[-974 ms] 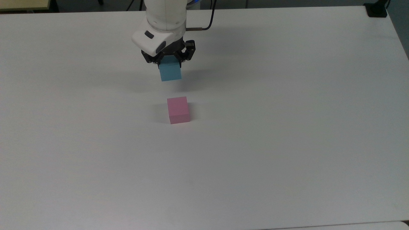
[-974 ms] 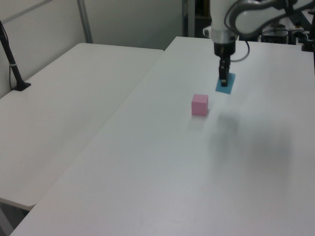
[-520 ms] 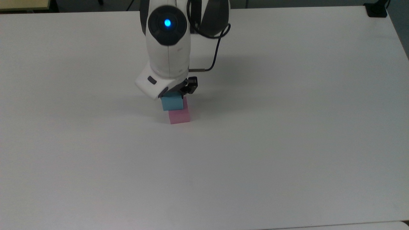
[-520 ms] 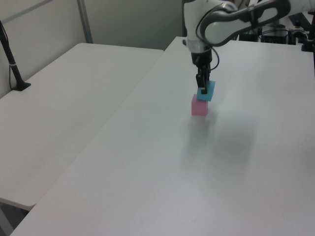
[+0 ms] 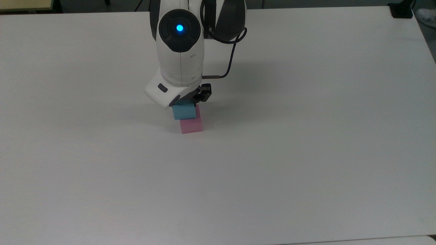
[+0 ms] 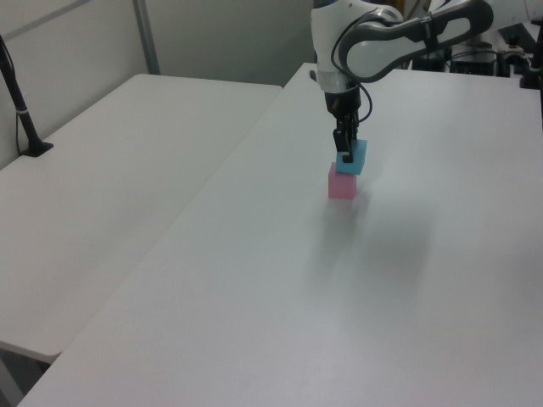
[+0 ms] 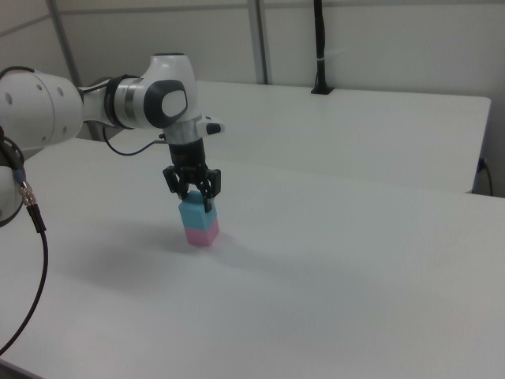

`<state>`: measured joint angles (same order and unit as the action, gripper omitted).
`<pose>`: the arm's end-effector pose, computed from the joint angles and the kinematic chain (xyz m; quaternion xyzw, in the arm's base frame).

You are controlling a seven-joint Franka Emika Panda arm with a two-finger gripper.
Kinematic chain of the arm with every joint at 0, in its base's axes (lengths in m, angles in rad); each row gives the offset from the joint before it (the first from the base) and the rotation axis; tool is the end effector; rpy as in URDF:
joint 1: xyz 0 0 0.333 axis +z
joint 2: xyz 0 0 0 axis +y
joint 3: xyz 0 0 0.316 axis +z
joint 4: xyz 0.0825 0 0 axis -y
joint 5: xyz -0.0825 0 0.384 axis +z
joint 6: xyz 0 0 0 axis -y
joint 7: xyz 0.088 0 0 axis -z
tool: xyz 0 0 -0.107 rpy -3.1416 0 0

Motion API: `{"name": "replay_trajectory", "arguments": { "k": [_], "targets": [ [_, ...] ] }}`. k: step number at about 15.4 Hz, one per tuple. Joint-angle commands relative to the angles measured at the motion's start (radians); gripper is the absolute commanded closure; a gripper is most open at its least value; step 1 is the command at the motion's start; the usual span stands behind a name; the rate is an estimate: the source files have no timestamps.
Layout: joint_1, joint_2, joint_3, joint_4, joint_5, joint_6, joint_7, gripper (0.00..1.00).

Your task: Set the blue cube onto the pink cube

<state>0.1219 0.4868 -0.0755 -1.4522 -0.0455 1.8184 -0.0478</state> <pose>0.6822 0.0362 0.3966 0.9958 0.0571 -0.0596 0.0395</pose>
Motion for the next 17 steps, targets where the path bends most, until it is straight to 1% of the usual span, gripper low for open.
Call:
{"name": "replay_trajectory", "arguments": {
  "k": [1,7,9,10,11,13,14,17],
  "targets": [
    [0.002,0.010,-0.006,0.055,0.051,-0.024,0.011,0.86],
    [0.008,0.015,-0.003,0.056,0.070,-0.013,0.013,0.85],
    [0.010,0.030,-0.004,0.056,0.070,-0.013,0.010,0.77],
    [0.010,0.032,-0.004,0.056,0.067,-0.014,0.006,0.66],
    [0.008,0.032,-0.004,0.056,0.064,-0.018,-0.001,0.51],
    [0.007,0.032,-0.007,0.055,0.064,-0.018,-0.014,0.16],
    [0.007,0.032,-0.007,0.055,0.064,-0.016,-0.015,0.00],
    [0.008,0.024,-0.009,0.055,0.059,-0.024,-0.012,0.00]
  ]
}}
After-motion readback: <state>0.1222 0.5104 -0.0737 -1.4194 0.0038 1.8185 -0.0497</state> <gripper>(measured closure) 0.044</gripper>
